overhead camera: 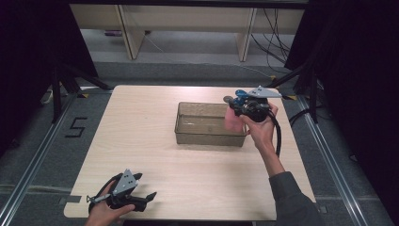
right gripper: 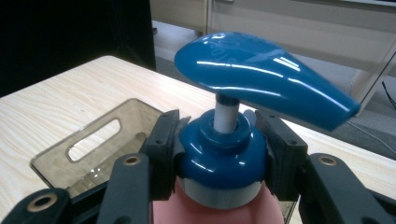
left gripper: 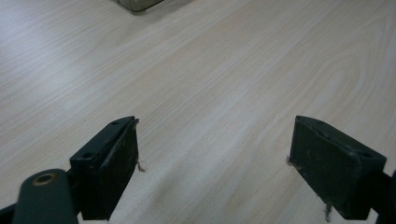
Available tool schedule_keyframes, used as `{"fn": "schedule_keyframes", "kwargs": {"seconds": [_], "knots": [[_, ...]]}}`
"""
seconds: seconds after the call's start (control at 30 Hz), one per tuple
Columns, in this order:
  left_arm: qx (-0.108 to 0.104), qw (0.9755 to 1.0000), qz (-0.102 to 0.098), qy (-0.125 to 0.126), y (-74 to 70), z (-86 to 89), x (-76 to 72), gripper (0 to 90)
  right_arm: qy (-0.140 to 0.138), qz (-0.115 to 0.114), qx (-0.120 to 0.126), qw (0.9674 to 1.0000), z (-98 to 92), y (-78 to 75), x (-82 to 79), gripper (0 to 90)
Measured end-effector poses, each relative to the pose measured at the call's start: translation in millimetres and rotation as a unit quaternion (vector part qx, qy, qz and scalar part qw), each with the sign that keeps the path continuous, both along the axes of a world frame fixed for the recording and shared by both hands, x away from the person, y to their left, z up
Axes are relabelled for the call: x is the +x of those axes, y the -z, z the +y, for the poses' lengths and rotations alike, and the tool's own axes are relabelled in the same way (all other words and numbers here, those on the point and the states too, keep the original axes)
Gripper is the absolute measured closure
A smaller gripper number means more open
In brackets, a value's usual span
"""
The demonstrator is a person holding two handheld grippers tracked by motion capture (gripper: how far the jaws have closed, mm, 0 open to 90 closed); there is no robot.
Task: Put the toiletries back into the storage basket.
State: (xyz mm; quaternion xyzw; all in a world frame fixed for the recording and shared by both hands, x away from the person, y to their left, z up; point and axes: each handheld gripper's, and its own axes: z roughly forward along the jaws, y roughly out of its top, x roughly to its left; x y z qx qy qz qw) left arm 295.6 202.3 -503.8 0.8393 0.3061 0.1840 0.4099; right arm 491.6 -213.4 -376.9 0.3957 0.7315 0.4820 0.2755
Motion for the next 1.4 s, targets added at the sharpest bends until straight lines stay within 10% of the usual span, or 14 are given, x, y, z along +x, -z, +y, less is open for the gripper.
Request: {"fn": "schedule_keyframes", "kwargs": {"seconds": [1.4], "knots": [[0.005, 1.0, -0.001, 0.0, 0.9, 0.7, 0.7, 15.2, 0.003, 0.04, -0.006, 0.9992, -6.0, 52.8, 2.6, 53.5]]}}
